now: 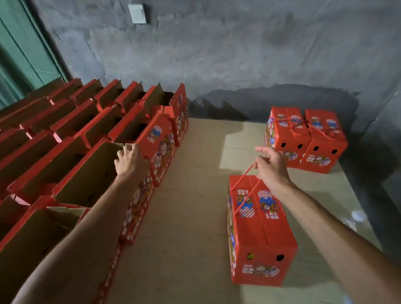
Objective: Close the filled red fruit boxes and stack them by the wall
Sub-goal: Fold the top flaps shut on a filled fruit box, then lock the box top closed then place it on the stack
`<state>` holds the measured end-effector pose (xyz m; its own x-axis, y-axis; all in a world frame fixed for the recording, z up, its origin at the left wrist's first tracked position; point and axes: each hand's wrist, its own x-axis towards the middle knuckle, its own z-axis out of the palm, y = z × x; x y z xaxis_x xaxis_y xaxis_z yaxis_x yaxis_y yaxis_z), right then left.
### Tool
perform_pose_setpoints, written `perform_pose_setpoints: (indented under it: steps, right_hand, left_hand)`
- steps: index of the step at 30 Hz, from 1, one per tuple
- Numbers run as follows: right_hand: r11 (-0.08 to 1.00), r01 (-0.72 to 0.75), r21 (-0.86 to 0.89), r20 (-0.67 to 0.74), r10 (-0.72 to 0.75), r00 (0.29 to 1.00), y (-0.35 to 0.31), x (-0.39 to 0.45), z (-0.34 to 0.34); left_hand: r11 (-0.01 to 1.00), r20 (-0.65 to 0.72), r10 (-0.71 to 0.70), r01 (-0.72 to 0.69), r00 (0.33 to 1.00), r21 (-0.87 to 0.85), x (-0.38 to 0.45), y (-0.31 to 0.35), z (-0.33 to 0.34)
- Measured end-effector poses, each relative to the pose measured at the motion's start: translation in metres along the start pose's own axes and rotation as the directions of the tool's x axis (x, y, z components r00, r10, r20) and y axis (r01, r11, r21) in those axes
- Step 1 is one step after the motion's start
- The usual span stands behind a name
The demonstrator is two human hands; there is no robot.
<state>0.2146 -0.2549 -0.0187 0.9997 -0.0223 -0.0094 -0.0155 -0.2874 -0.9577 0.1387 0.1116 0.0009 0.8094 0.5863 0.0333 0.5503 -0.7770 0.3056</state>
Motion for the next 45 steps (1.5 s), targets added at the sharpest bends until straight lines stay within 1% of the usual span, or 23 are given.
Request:
perform_pose_setpoints:
  steps: [3,6,10,13,17,19,21,24,26,30,33,37,41,43,45]
  right_hand:
    - [0.998,0.018,-0.056,-0.037,-0.02,0.999,-0.002,0.059,0.005]
    - [0.995,0.028,-0.095,-0.071,-0.035,0.997,-0.004,0.129,0.011]
    - [0.982,0.064,-0.177,-0.092,-0.081,0.992,-0.005,0.223,0.021]
    - [0.964,0.098,-0.249,-0.109,-0.128,0.986,-0.009,0.295,0.025]
    - [0.964,0.03,-0.263,-0.199,-0.085,0.976,-0.013,0.37,0.023]
    - [0.963,-0.015,-0.27,-0.25,-0.055,0.967,-0.007,0.392,0.018]
    - [0.957,-0.058,-0.283,-0.254,-0.016,0.967,0.003,0.4,0.016]
    - [0.944,-0.114,-0.309,-0.227,0.043,0.973,0.012,0.393,0.018]
    - [0.932,-0.118,-0.344,-0.204,0.049,0.978,0.011,0.381,0.019]
    - [0.91,-0.075,-0.409,-0.116,0.03,0.993,-0.01,0.332,0.022]
    - [0.92,-0.025,-0.391,-0.044,0.008,0.999,-0.028,0.286,0.023]
    - [0.94,0.038,-0.34,0.015,-0.035,0.999,-0.047,0.214,0.027]
    - [0.966,0.04,-0.255,0.104,-0.013,0.994,-0.041,0.136,0.032]
    - [0.97,0.014,-0.244,0.159,0.026,0.987,-0.029,0.096,0.034]
    - [0.962,-0.032,-0.27,0.252,0.102,0.962,-0.017,0.053,0.033]
  left_hand:
    - [0.994,0.077,-0.086,0.09,0.993,-0.055,0.029,-0.008,0.006]
    - [0.99,0.047,-0.124,0.127,0.991,-0.059,0.058,-0.008,0.015]
    - [0.992,-0.002,-0.122,0.122,0.993,-0.012,0.1,-0.01,0.025]
    - [0.995,0.036,-0.097,0.098,0.995,-0.023,0.125,-0.016,0.032]
    - [0.998,0.058,-0.047,0.05,0.997,-0.048,0.141,-0.019,0.039]
    - [0.998,0.048,-0.032,0.034,0.998,-0.06,0.143,-0.022,0.042]
    - [0.996,0.056,-0.035,0.039,0.998,-0.078,0.142,-0.025,0.041]
    - [0.989,0.121,-0.082,0.096,0.989,-0.113,0.138,-0.028,0.039]
    - [0.987,0.178,-0.093,0.114,0.98,-0.114,0.133,-0.032,0.039]
    - [0.996,0.213,0.004,0.016,0.977,-0.09,0.114,-0.025,0.038]
    - [0.996,0.249,0.064,-0.046,0.966,-0.079,0.085,0.0,0.039]
    - [0.985,0.285,0.171,-0.154,0.943,-0.08,0.034,0.033,0.047]
    - [0.93,0.374,0.361,-0.36,0.855,-0.073,-0.038,0.075,0.054]
    - [0.872,0.385,0.465,-0.487,0.797,-0.044,-0.078,0.097,0.061]
    - [0.801,0.392,0.562,-0.598,0.729,-0.038,-0.117,0.119,0.065]
